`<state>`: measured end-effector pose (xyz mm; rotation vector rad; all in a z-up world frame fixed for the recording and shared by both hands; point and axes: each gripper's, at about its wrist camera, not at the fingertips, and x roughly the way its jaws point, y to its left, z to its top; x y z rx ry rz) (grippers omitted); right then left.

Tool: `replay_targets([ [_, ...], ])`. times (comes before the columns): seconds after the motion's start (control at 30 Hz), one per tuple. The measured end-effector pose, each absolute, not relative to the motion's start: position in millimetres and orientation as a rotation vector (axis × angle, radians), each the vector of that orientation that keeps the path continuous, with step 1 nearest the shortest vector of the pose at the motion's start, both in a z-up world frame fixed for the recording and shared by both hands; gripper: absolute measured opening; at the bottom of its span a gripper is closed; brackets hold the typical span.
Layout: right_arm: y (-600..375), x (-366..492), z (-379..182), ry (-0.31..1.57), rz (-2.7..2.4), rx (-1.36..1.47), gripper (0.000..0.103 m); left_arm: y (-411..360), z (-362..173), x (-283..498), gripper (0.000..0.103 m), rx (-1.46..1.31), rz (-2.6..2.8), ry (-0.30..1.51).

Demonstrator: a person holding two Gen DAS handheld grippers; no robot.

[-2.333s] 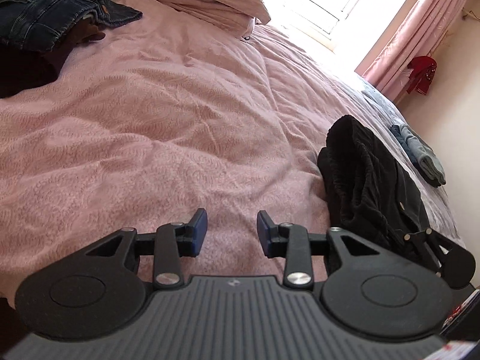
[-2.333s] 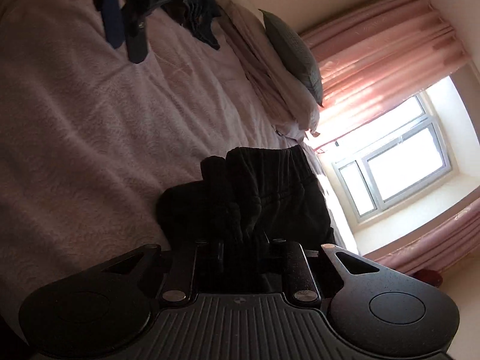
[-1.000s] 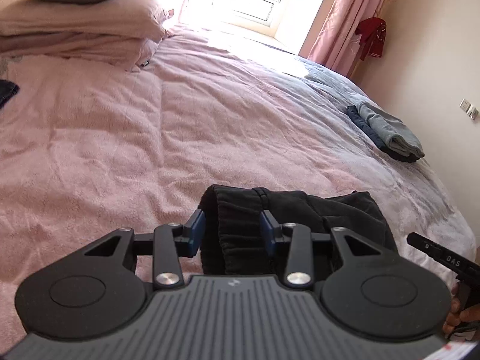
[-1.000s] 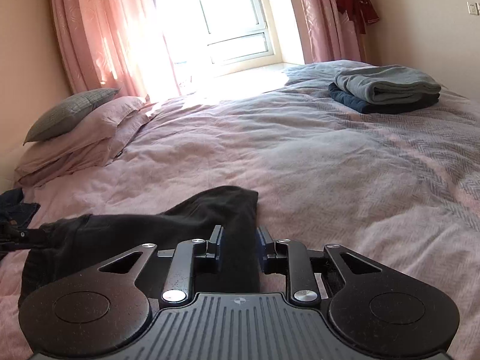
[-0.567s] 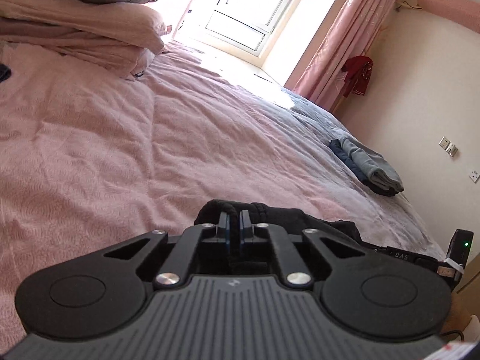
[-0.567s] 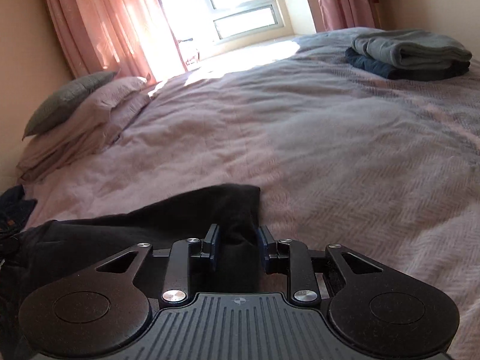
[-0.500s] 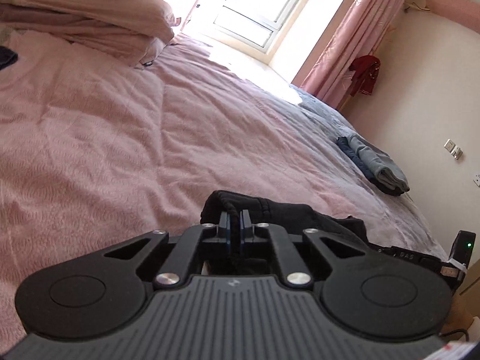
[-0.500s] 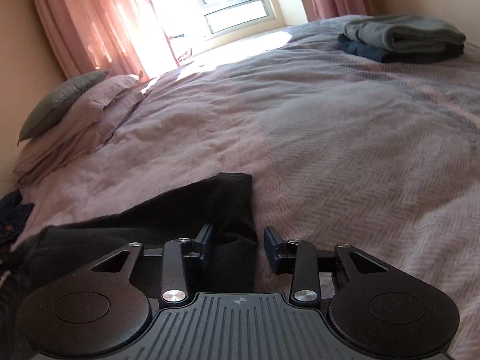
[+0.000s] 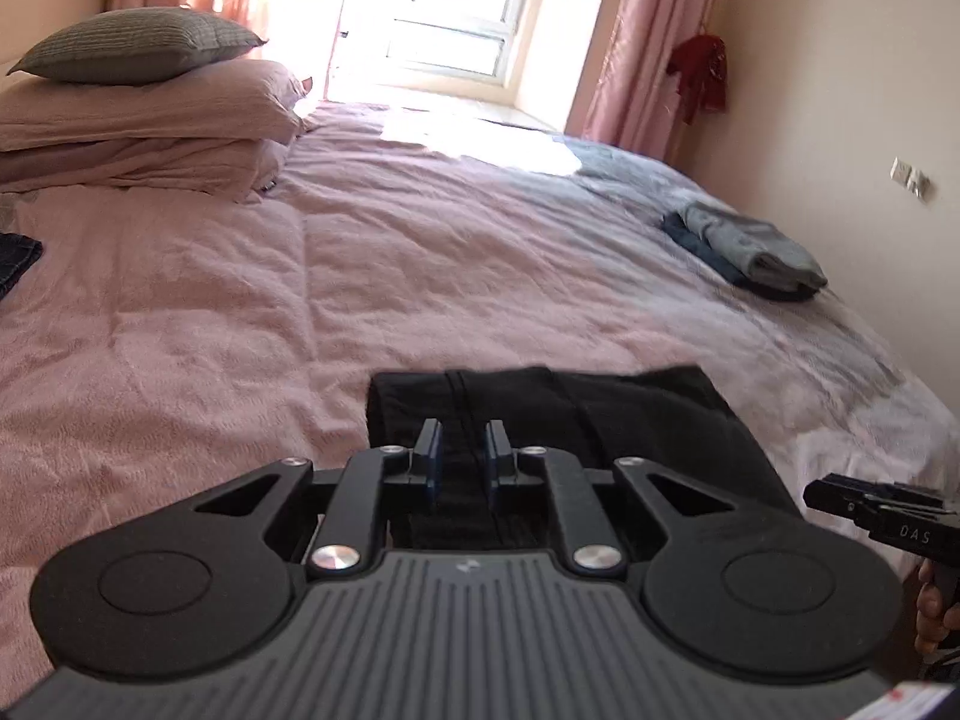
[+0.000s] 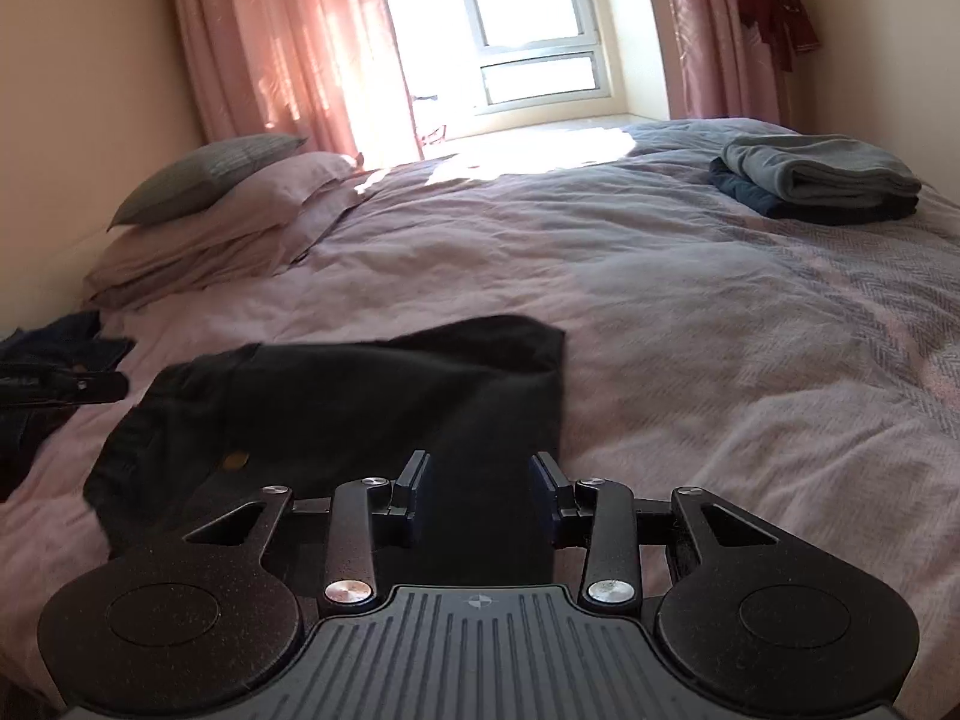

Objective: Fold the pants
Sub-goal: 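Press and square the folded black trousers with both tools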

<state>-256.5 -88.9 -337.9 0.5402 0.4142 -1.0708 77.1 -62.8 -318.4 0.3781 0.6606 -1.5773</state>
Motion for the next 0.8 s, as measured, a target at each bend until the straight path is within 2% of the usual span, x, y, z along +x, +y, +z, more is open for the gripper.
replay_targets([
  [0.1,-82.5,-240.6,-358.3,0.517,-1.093,0.528,0.034,-66.5,-347.0,62.4,0.012,0.494,-1.507,0.700],
  [0.2,-76.7,-235.0,-352.5,0.544,-1.119,0.513,0.035,-56.2,-337.8,55.3,0.012,0.498,-1.472,0.676],
  [0.33,-62.9,-243.2,-337.9,0.484,-1.086,0.581,0.050,-34.6,-315.9,45.3,0.031,0.518,-1.462,0.654],
  [0.4,-52.3,-245.4,-334.1,0.464,-1.083,0.604,0.055,-21.4,-310.6,38.6,0.035,0.541,-1.459,0.641],
  [0.57,-26.6,-244.8,-329.9,0.447,-1.067,0.642,0.057,10.1,-305.9,29.6,0.045,0.566,-1.476,0.649],
  [0.8,2.6,-242.2,-325.0,0.448,-1.070,0.638,0.057,35.2,-301.3,34.5,0.049,0.553,-1.499,0.647],
])
